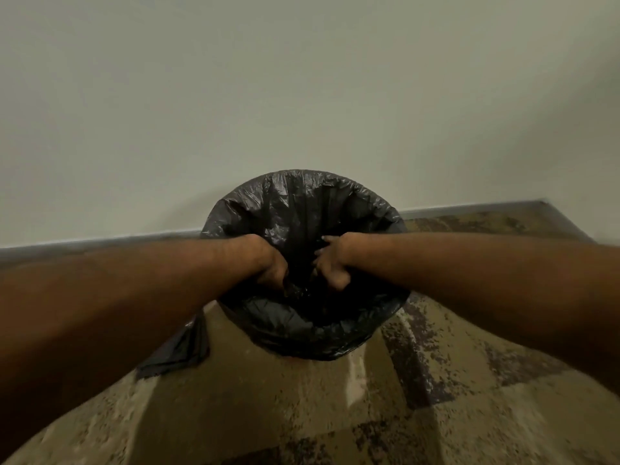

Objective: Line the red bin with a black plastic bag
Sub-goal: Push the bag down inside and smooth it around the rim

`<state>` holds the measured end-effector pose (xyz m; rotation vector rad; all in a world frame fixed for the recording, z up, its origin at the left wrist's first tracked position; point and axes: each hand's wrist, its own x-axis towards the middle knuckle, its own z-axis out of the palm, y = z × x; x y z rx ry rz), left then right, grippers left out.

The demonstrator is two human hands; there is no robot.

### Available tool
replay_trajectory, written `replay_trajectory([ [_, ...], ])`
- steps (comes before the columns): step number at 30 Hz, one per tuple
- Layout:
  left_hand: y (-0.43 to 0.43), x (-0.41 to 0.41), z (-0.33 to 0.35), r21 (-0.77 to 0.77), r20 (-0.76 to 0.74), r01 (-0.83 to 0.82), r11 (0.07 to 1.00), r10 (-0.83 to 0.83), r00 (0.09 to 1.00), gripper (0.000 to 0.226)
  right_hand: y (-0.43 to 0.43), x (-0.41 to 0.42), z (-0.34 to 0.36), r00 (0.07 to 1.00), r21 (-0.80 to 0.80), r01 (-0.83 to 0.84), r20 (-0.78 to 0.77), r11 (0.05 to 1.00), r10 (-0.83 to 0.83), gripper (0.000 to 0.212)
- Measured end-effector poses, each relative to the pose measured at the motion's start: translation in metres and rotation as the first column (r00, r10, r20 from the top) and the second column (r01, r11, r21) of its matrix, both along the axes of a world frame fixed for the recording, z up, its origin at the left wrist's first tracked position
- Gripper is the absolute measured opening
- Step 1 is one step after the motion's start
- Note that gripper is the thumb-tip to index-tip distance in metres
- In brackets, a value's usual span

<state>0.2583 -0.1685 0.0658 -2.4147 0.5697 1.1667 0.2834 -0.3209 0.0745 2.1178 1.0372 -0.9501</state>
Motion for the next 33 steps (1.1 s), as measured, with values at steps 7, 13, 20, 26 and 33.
replay_trajectory([
  [7, 0.033, -0.021, 0.028, 0.132, 0.106, 0.219, 0.967, -0.233, 0.967, 0.077, -0.046, -0.004, 0.046, 0.961, -0.047, -0.199, 0.186, 0.979, 0.205, 0.103],
  [13, 0.031, -0.022, 0.037, 0.069, 0.107, 0.219, 0.973, -0.226, 0.968, 0.082, -0.049, -0.008, 0.045, 0.965, -0.076, -0.143, 0.210, 0.987, 0.157, 0.109],
  [20, 0.062, -0.042, 0.076, -0.504, 0.643, 0.421, 0.754, 0.002, 0.766, 0.056, -0.082, -0.028, 0.074, 0.892, 0.455, -0.210, 0.451, 0.866, -0.021, 0.084],
  [26, 0.081, -0.032, 0.064, -0.914, 0.281, -0.113, 0.391, 0.808, 0.518, 0.075, -0.082, -0.002, 0.059, 0.733, 0.882, 0.253, 0.093, 0.398, -0.673, 0.079],
  [33, 0.062, 0.010, 0.072, -0.862, 0.273, -0.217, 0.459, 0.780, 0.563, 0.052, -0.027, 0.047, 0.072, 0.768, 0.833, 0.301, 0.076, 0.464, -0.636, 0.050],
])
